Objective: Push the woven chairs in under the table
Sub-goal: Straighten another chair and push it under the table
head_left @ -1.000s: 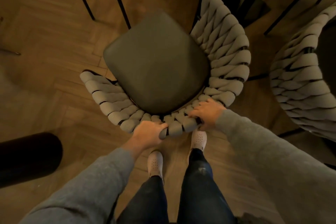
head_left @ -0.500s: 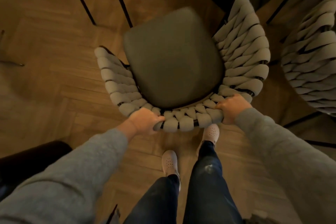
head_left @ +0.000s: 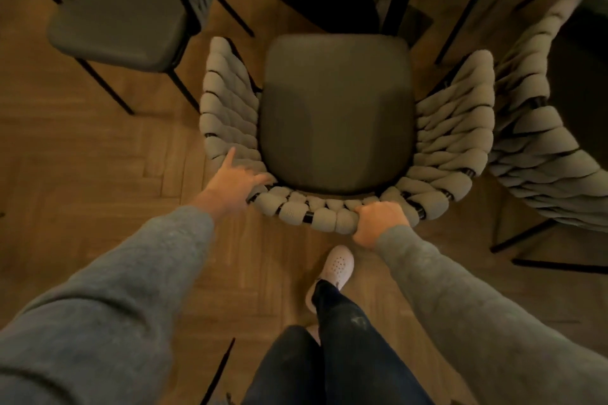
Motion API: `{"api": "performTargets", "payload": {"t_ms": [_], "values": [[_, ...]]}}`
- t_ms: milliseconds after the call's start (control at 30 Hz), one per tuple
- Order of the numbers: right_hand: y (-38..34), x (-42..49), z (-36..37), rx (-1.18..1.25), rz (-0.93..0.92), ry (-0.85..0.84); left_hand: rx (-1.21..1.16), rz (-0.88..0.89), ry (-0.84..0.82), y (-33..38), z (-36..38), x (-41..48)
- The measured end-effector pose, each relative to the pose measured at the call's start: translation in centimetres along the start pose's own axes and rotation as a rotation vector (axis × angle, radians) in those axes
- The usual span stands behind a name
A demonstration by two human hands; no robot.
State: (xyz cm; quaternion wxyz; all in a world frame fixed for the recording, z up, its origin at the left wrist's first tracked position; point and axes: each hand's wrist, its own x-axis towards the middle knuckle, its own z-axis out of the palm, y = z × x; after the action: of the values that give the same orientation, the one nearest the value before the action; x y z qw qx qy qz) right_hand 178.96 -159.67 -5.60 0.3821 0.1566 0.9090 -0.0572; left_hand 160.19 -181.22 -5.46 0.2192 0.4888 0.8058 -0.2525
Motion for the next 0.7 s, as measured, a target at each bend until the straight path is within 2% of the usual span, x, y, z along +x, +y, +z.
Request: {"api": "performTargets", "payload": {"t_ms": [100,200,433,700], "values": [[0.0,1.9,-1.7,0.077,0.058,0.022,0.029,-0.092,0.005,-1.9,-2.4,3.6],[-0.1,3.6,-3.2,0.154,0.096,0.014,0.062,-0.098,-0.052,-3.8,-4.9,6.8],[-0.3,7.6,-8.6,0.188,0.123,-0.063,0.116,-0.041,-0.075,-8.9,-7.5,12.3],[-0.2,12.0,-14.1,0.307,0.22,-0.046,0.166,0.078,-0.067,-14.1,-12.9,18.4]]}}
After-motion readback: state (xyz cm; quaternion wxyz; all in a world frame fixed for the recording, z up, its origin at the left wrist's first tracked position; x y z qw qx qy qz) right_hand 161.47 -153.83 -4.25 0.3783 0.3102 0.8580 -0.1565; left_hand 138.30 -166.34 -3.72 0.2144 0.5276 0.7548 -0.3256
